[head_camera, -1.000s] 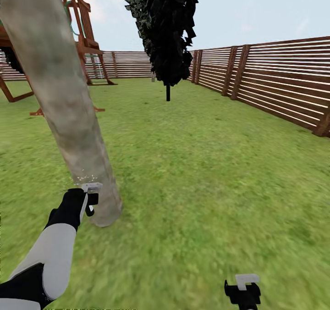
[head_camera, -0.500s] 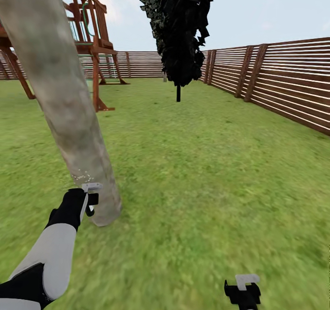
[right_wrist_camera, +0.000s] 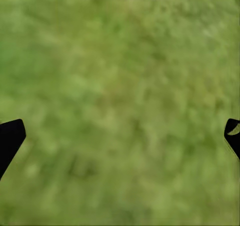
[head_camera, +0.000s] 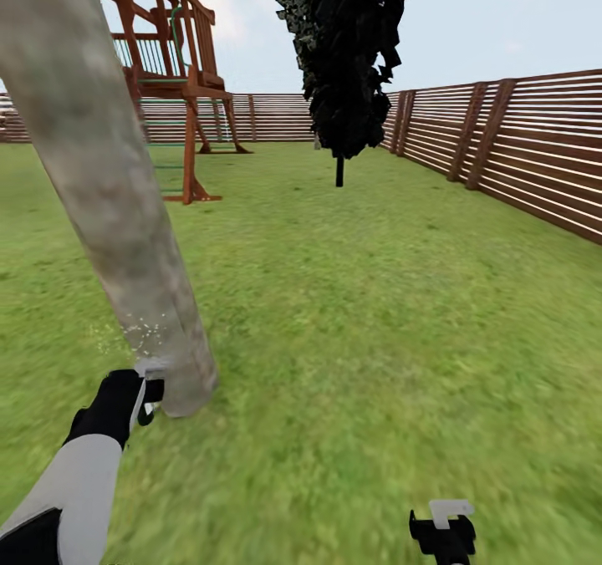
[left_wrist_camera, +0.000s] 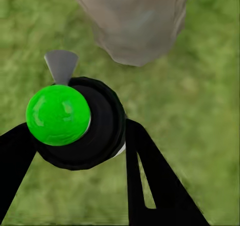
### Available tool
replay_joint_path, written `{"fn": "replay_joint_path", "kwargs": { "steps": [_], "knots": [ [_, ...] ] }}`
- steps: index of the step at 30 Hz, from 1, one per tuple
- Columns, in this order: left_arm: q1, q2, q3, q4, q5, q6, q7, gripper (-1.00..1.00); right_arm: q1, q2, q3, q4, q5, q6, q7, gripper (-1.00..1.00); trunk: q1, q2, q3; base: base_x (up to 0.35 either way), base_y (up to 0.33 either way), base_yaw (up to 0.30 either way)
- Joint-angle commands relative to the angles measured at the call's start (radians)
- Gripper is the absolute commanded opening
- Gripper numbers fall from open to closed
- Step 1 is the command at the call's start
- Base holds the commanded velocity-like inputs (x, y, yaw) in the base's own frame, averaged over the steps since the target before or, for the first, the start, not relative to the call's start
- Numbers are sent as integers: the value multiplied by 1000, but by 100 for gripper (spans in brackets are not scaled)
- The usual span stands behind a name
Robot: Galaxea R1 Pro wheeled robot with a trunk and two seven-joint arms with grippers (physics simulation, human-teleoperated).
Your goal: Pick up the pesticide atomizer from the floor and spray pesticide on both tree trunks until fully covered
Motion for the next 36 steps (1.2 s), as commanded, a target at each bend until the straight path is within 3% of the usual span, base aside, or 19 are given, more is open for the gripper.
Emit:
{"fn": "replay_joint_path", "kwargs": {
  "steps": [1, 2, 5, 7, 9, 11, 14, 15, 18, 20, 25, 28, 31, 36],
  "knots": [
    [3, 2, 5, 0, 0, 4, -8, -100, -1, 0, -8, 2, 11, -4, -3, 100, 0, 0, -1, 161, -253, 277],
    [5, 1, 6, 1, 1, 3, -8, -100, -1, 0, -8, 2, 11, -4, -3, 100, 0, 0, -1, 168, -252, 277],
    [7, -36, 6, 25, 19, -2, -8, -100, -1, 0, -8, 2, 11, -4, -3, 100, 0, 0, -1, 183, -244, 277],
    [7, -39, 6, 30, 33, -15, -6, -100, -1, 0, -8, 2, 11, -4, -3, 100, 0, 0, -1, 199, -234, 277],
    [7, -25, 14, 30, 37, -19, -6, -100, -1, 0, -8, 2, 11, -4, -3, 100, 0, 0, -1, 217, -217, 277],
    [8, 20, 33, 30, 39, -23, -7, -100, -1, 0, -8, 2, 11, -4, -3, 100, 0, 0, -1, 234, -198, 277],
    [9, 38, 37, 32, 40, -24, -8, -100, -1, -1, -7, 2, 11, -4, -4, 100, 0, 0, -1, 246, -182, 277],
    [9, 33, 38, 34, 42, -25, -8, -100, -1, -1, -8, 2, 11, -4, -5, 100, 0, 0, -1, 255, -174, 277],
    [9, -15, 37, 53, 42, -34, -6, -100, -1, -1, -8, 2, 11, -4, -5, 100, 0, 0, -1, 246, -180, 277],
    [15, -33, 37, 80, 42, -81, -6, -100, -1, -1, -8, 2, 11, -4, -5, 100, 0, 0, -1, 217, -205, 277],
    [50, -37, 37, 89, 42, -147, -6, -100, -1, 0, -6, 3, 11, -4, -5, 100, 0, 0, -1, 69, -261, 209],
    [51, -40, 33, 85, 42, -150, -6, -100, -1, 0, -6, 3, 11, -4, -5, 100, 0, 0, -1, 4, -276, 24],
    [52, -61, 31, 81, 41, -151, -6, -100, -1, -2, -7, 2, 11, -4, -5, 100, 0, 0, -1, 1, -279, 44],
    [52, -62, 31, 80, 41, -151, -6, -100, -1, -1, -6, 3, 11, -4, -5, 100, 0, 0, 3, 80, -279, 221]
  ]
}}
